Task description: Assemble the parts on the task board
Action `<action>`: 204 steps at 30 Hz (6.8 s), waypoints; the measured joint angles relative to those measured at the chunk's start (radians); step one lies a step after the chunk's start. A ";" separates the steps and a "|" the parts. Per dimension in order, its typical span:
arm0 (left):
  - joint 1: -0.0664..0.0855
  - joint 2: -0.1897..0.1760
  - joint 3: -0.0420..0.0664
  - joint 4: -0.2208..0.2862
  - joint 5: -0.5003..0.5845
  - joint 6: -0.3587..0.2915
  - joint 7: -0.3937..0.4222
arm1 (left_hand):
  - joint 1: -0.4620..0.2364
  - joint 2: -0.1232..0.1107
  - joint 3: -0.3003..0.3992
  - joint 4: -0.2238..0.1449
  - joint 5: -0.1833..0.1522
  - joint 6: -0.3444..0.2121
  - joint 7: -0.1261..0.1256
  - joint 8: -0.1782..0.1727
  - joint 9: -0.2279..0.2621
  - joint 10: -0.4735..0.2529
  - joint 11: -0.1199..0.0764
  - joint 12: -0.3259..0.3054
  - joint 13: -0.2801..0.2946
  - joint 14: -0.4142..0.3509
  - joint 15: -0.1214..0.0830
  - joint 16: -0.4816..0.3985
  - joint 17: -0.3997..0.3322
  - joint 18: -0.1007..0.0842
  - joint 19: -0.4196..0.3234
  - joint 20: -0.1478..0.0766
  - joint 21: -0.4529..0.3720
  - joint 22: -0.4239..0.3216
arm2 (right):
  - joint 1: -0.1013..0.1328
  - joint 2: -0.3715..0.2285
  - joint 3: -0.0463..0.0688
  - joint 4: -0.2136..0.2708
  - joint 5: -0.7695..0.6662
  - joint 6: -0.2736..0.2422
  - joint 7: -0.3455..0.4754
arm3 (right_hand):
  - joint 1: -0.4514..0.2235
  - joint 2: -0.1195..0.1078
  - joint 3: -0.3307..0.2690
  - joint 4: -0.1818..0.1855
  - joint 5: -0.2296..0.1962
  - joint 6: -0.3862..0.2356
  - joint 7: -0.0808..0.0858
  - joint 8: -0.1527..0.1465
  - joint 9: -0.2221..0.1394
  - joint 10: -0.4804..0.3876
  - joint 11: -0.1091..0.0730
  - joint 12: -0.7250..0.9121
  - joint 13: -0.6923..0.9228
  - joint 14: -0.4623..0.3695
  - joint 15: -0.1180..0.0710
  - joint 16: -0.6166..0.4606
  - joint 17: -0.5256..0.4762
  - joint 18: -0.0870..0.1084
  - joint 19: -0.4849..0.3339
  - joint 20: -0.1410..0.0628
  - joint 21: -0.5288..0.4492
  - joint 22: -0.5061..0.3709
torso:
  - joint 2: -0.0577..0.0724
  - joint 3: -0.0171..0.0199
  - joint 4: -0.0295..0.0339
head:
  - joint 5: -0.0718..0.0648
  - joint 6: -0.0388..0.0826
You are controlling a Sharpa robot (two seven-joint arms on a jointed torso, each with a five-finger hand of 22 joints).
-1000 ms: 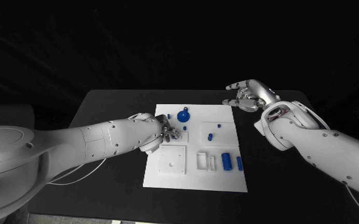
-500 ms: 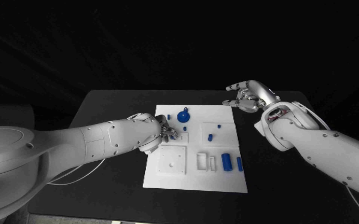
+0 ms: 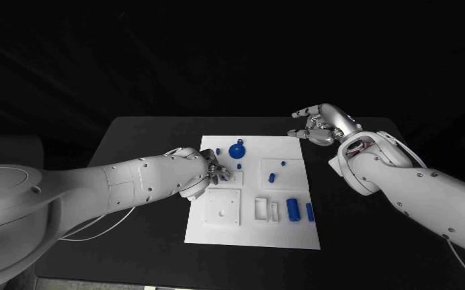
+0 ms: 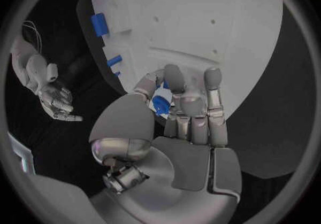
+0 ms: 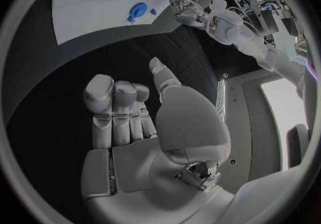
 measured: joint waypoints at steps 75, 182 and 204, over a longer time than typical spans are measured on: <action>0.002 0.017 0.003 -0.028 -0.052 0.040 0.006 | 0.030 -0.030 0.089 0.054 -0.184 0.000 0.000 0.021 0.000 -0.002 0.002 0.000 0.015 -0.003 0.001 0.000 -0.012 0.000 0.018 0.004 -0.047 0.026 | -0.002 0.005 0.000 -0.003 0.003 0.027 -0.004 | -0.004 0.004 0.000 0.000 0.004 0.007 0.000 0.000 0.000 0.000 0.000 0.000 0.002 0.000 0.000 0.000 0.000 0.000 0.000 0.000 0.000 -0.001 | 0.000 0.0001 0.0002 | -0.004 -0.011; -0.001 0.044 0.003 -0.078 -0.058 0.097 0.010 | 0.063 -0.040 -0.035 0.219 -0.478 0.071 -0.032 0.038 -0.003 0.003 0.007 0.012 0.042 0.000 0.004 0.026 -0.004 0.000 0.021 0.007 -0.057 0.025 | -0.007 0.013 0.000 -0.008 0.004 0.032 -0.004 | -0.004 0.004 0.006 -0.006 0.023 0.008 0.001 0.000 0.000 0.000 0.000 0.000 0.003 0.000 0.000 0.000 0.000 0.000 0.000 0.000 -0.005 0.000 | 0.000 0.0008 0.0007 | -0.014 -0.013; -0.003 0.052 0.002 -0.093 -0.058 0.100 0.008 | 0.087 -0.047 -0.027 0.201 -0.490 0.099 -0.041 0.036 0.004 0.003 0.007 0.012 0.036 -0.002 0.005 0.021 -0.017 0.000 0.021 0.008 -0.057 0.026 | -0.007 0.014 0.000 -0.008 0.004 0.032 -0.005 | -0.004 0.004 0.006 -0.006 0.023 0.008 0.001 0.000 0.000 0.000 0.000 0.000 0.002 0.000 0.000 0.000 0.000 0.000 0.000 0.000 -0.005 0.000 | 0.001 0.0017 0.0001 | -0.018 -0.010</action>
